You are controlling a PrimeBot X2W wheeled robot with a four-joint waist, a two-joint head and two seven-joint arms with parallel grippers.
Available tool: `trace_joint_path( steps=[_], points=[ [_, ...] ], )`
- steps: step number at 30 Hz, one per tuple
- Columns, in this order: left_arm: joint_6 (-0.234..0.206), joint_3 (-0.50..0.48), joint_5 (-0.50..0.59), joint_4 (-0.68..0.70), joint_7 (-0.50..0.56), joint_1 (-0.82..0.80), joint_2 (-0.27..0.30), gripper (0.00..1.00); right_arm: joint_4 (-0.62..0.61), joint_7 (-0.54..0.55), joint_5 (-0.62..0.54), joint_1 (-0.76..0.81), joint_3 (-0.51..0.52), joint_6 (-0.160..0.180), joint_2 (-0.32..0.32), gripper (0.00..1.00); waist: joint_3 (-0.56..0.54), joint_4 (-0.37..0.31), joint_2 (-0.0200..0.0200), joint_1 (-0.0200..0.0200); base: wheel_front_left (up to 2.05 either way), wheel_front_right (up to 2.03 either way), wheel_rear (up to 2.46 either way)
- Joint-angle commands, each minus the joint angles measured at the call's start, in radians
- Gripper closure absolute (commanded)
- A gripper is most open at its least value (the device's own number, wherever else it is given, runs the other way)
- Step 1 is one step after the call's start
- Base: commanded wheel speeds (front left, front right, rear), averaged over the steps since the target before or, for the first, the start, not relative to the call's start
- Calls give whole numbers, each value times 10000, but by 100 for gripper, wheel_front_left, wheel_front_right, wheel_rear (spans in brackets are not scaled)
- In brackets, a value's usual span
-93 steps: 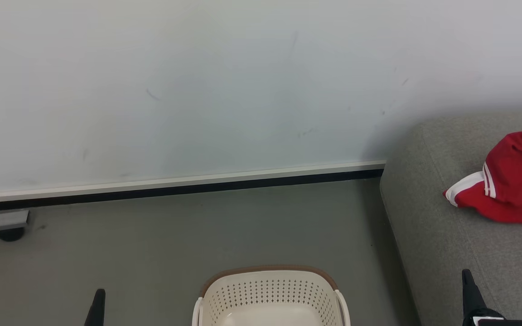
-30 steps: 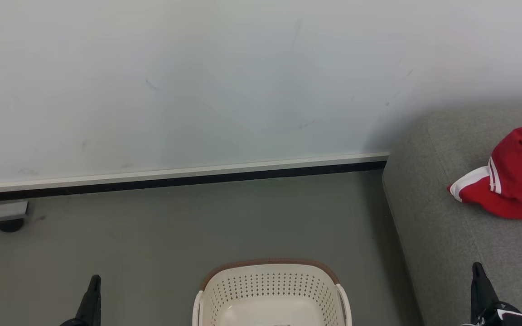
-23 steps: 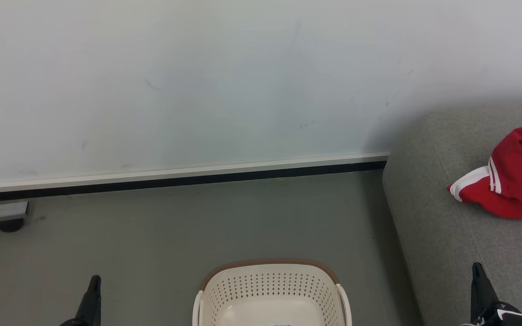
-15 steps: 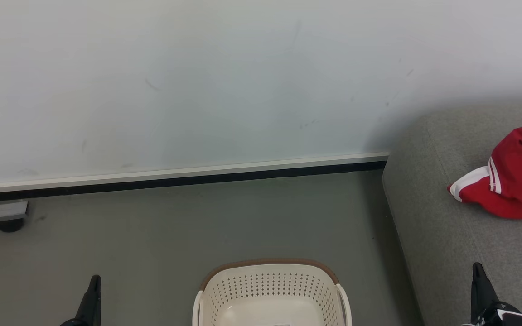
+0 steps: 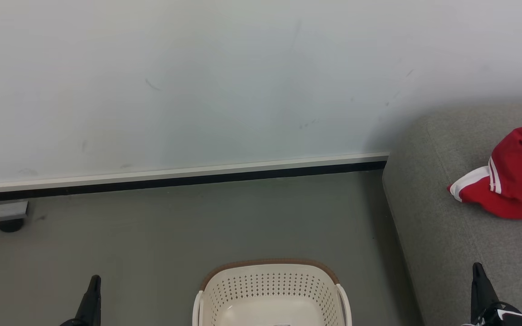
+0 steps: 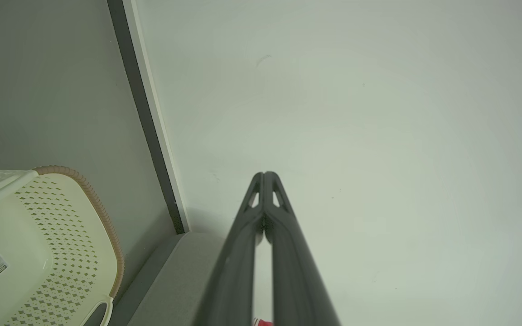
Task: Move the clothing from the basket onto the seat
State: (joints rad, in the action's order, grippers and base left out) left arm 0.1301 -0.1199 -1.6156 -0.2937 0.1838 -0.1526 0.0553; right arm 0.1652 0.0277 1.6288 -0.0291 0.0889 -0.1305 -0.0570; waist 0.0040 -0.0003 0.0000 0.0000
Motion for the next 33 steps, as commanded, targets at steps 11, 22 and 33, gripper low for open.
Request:
trace_joint_path(
  steps=[11, 22, 33],
  points=[
    [24, -52, 107, -38, 41, -85, -12, 100, -8, 45, -26, -19, 23, -4, 31, 100, 0, 0, 0, 0, 0, 0, 0],
    [22, -63, 111, -38, 50, -87, -18, 100, -7, 60, -42, -20, 34, -4, 40, 100, 0, 0, 0, 0, 0, 0, 0],
    [22, -73, 120, -38, 59, -88, -25, 100, -6, 65, -53, -20, 42, -4, 47, 100, 0, 0, 0, 0, 0, 0, 0]
  ],
)
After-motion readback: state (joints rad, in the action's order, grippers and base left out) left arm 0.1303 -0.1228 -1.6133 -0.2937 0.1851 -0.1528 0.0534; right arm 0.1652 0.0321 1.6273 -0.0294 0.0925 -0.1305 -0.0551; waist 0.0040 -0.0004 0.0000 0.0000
